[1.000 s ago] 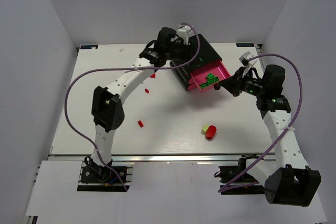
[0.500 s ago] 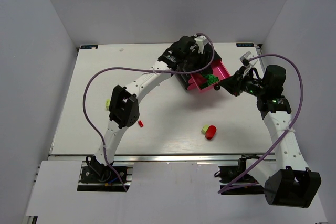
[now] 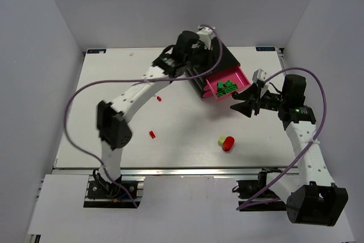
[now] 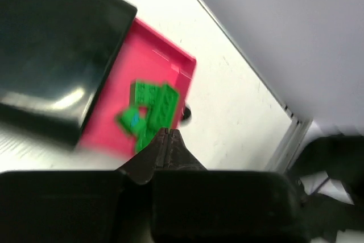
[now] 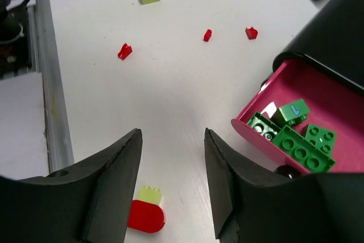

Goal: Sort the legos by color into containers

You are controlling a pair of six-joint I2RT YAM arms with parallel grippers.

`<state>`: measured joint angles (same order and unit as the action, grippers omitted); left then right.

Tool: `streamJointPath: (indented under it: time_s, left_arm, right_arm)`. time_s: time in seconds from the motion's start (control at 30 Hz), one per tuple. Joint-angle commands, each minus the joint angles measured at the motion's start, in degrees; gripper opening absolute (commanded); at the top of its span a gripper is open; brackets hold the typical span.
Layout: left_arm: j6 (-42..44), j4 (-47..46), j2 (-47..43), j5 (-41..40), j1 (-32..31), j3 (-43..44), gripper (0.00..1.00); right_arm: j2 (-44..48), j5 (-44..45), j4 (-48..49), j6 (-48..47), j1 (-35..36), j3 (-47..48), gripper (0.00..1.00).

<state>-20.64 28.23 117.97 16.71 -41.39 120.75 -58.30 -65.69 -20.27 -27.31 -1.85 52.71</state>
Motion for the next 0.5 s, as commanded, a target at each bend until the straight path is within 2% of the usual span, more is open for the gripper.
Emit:
streamJointPath:
  time_s: [0.0, 0.03, 0.07, 0.1, 0.13, 0.17, 0.23, 0.3, 0.33, 0.43, 0.47]
  left_arm:
    - [1.31, -2.82, -21.51, -4.47, 1.03, -11.10, 0.00]
    - [1.74, -3.70, -26.08, -5.88, 1.04, -22.81, 0.00]
    - [3.05, -4.92, -35.18, -8.34, 1.04, -28.67, 0.00]
    - [4.28, -5.02, -39.27, -14.28, 1.04, -34.12, 0.14]
    - [5.17, -4.94, -43.14, -15.82, 1.57, -43.92, 0.26]
    - [6.31, -3.89, -49.79, -19.22, 1.57, -48.20, 0.40]
    - [7.72, -2.57, -55.37, -23.37, 1.57, -55.24, 0.71]
    - [9.39, -1.16, -62.29, -24.70, 1.57, -63.42, 0.76]
    - [9.65, -0.55, -64.08, -26.01, 1.57, -65.53, 0.77]
    - [9.92, -0.19, -71.02, -30.05, 1.57, -71.69, 0.79]
    - [10.01, -0.54, -72.52, -30.94, 1.57, -74.05, 0.79]
  right_arm:
    - [2.31, -5.78, -7.84, -14.68, 0.52, 0.65, 0.54]
    - [2.67, -4.37, -7.85, -14.96, 0.88, -1.36, 0.58]
    - [3.36, -0.44, -7.16, -15.05, 1.66, -2.34, 0.63]
    - [4.68, 1.77, -6.89, -16.18, 1.76, -3.30, 0.66]
    - [5.39, 3.53, -7.23, -17.15, 3.76, -4.97, 0.69]
    - [6.00, 7.29, -7.06, -18.12, 4.48, -5.85, 0.72]
    - [6.45, 11.27, -6.28, -18.66, 5.53, -7.61, 0.72]
    - [5.14, 16.72, -4.44, -17.09, 5.98, -9.46, 0.70]
    - [4.26, 21.61, -1.29, -14.03, 6.24, -9.90, 0.67]
    - [-1.18, 31.37, 1.55, -9.53, 6.68, -9.21, 0.37]
    - [-2.94, 33.50, 1.99, -8.56, 6.77, -7.64, 0.17]
